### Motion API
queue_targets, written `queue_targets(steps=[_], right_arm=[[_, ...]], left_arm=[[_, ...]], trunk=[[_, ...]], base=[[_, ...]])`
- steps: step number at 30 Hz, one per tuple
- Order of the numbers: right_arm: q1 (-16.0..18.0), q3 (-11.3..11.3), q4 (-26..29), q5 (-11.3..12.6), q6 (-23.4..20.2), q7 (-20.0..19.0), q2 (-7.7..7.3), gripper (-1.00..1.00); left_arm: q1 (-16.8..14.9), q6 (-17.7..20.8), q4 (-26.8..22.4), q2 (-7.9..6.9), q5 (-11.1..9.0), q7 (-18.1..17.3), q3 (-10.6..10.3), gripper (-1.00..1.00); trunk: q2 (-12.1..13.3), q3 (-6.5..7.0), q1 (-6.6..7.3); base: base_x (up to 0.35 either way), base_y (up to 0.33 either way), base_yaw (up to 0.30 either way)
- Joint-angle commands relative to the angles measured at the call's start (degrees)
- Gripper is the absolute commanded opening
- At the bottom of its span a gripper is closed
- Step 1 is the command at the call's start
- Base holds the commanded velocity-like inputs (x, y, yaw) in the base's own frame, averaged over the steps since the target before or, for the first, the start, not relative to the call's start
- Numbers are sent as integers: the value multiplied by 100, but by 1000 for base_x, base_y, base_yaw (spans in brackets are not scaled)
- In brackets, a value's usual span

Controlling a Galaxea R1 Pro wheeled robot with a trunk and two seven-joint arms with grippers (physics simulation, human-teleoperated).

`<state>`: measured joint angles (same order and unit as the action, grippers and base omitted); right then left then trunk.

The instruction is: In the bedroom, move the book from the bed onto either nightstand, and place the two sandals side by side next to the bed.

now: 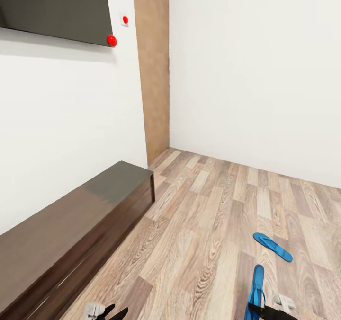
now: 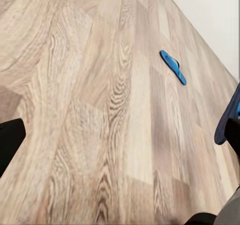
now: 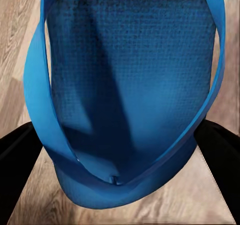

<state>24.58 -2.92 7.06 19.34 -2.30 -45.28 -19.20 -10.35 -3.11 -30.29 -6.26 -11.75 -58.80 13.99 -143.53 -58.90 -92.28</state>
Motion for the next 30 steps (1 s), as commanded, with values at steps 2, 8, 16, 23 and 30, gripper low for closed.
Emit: queue_targets(steps=[2,8,16,23,30], right_arm=[[4,-35,-3,0,-25,-25,1,-100],[4,-33,-3,-1,-25,-25,0,-100],[6,-33,-3,-2,-25,-25,4,-100],[3,-33,-3,-1,-25,-25,1,-100],[3,-34,-3,-7,-25,-25,0,-100]], left_arm=[[-2,-32,5,1,1,-17,7,100],[-2,-32,5,2,2,-17,7,100],[-2,-28,5,2,3,244,-6,100],[-2,-32,5,2,6,374,-10,100],[-2,-32,5,2,-2,370,-5,100]], trunk=[[-2,-5,1],[-2,-5,1],[-2,-5,1],[-2,-5,1],[-2,-5,1]], base=[[0,0,-282],[1,0,-281],[202,0,-185],[309,0,-7],[133,0,-6]])
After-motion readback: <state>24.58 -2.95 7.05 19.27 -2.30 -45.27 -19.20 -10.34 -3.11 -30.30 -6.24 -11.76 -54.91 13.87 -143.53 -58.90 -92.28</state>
